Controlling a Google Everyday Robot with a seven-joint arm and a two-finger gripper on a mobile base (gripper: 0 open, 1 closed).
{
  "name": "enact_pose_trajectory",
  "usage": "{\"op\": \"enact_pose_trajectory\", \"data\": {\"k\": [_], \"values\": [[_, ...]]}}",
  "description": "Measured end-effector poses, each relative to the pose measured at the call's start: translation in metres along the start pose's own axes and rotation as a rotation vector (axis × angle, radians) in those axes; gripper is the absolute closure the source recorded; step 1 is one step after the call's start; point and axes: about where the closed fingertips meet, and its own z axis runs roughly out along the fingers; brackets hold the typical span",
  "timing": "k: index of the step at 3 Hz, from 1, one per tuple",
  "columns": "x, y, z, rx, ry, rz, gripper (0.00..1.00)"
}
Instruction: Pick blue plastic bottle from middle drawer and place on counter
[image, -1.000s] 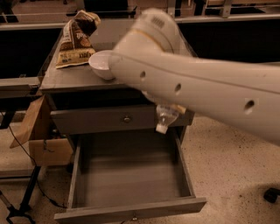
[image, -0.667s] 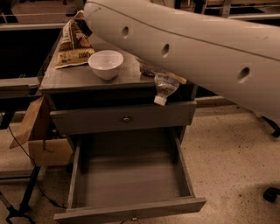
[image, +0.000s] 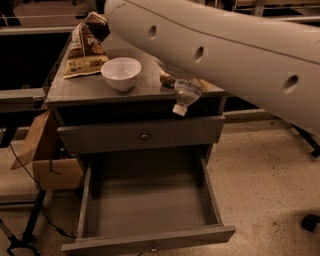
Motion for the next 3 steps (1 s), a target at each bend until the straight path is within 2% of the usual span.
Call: {"op": "enact_pose_trajectory", "data": {"k": [1,2,3], "values": [[0.046,-0.054,0.035,0.168,-0.046,0.059,1.0],[0.07,-0.101,0.065,0.272,-0.111,0.075,1.0],[0.1,-0.15,0.094,0.402,-0.196,0.144,1.0]]}}
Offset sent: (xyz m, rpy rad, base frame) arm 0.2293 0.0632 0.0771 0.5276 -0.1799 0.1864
